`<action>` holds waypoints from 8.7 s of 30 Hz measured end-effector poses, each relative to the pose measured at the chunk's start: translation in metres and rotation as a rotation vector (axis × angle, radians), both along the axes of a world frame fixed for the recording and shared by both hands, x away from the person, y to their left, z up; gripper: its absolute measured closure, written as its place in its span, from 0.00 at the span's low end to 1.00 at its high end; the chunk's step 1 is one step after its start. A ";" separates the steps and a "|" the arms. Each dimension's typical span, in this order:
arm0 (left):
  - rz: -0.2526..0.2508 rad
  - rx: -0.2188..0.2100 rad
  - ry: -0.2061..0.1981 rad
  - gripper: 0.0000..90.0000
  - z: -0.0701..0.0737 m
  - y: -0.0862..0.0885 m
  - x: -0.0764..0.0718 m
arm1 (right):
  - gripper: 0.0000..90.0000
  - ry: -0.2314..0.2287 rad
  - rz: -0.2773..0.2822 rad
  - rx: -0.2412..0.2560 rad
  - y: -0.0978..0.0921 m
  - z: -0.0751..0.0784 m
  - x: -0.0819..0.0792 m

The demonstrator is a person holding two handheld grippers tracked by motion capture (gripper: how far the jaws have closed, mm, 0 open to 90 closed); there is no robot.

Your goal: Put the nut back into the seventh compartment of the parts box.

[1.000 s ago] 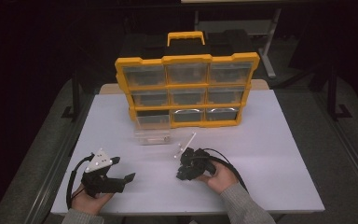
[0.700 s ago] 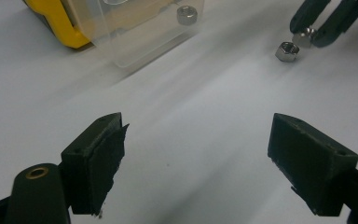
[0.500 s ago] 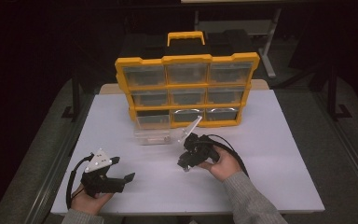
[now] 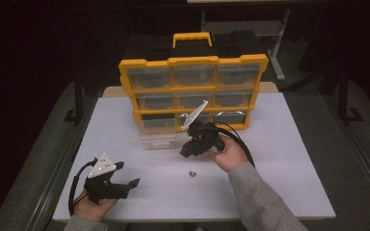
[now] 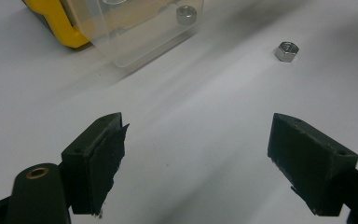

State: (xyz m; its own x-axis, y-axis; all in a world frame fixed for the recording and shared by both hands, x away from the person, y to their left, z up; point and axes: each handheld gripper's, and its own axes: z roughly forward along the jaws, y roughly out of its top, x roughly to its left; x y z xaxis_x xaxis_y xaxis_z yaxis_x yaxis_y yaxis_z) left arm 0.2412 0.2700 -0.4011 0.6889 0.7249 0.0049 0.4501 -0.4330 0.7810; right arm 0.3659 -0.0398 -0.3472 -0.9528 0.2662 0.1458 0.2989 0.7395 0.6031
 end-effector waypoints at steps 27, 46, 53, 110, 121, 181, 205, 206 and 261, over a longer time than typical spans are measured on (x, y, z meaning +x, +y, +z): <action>0.001 -0.013 -0.003 0.21 0.000 0.001 0.000 | 0.77 -0.066 -0.029 -0.035 0.041 0.052 0.045; -0.001 -0.019 0.000 0.20 0.000 0.000 -0.001 | 0.77 -0.058 -0.047 -0.068 0.077 0.031 0.065; 0.001 -0.024 -0.001 0.20 0.000 0.001 -0.001 | 0.77 -0.037 -0.077 -0.064 0.082 0.011 0.071; -0.002 -0.001 -0.001 0.20 0.000 0.000 0.000 | 0.63 -0.038 -0.129 0.008 -0.022 0.010 0.013; 0.002 -0.004 0.001 0.20 0.000 0.000 0.000 | 0.61 -0.023 -0.132 -0.008 -0.028 -0.011 0.003; -0.007 0.008 -0.005 0.20 0.000 0.001 0.000 | 0.74 -0.047 -0.024 -0.150 -0.003 -0.083 -0.032; -0.007 0.006 -0.005 0.20 0.000 0.001 0.000 | 0.77 -0.011 -0.042 -0.133 -0.007 -0.082 -0.028; -0.002 0.001 0.002 0.20 0.000 0.000 0.000 | 0.77 -0.009 -0.040 -0.131 -0.008 -0.081 -0.027; -0.002 -0.001 -0.002 0.20 0.001 0.001 0.000 | 0.77 -0.073 -0.046 -0.043 0.018 0.050 0.026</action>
State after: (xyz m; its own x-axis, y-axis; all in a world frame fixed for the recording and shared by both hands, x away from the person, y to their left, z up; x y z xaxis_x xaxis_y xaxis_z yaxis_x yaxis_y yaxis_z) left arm 0.2411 0.2711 -0.4004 0.6904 0.7234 0.0056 0.4472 -0.4329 0.7827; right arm 0.3918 -0.0223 -0.2976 -0.9470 0.3147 0.0641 0.2898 0.7514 0.5928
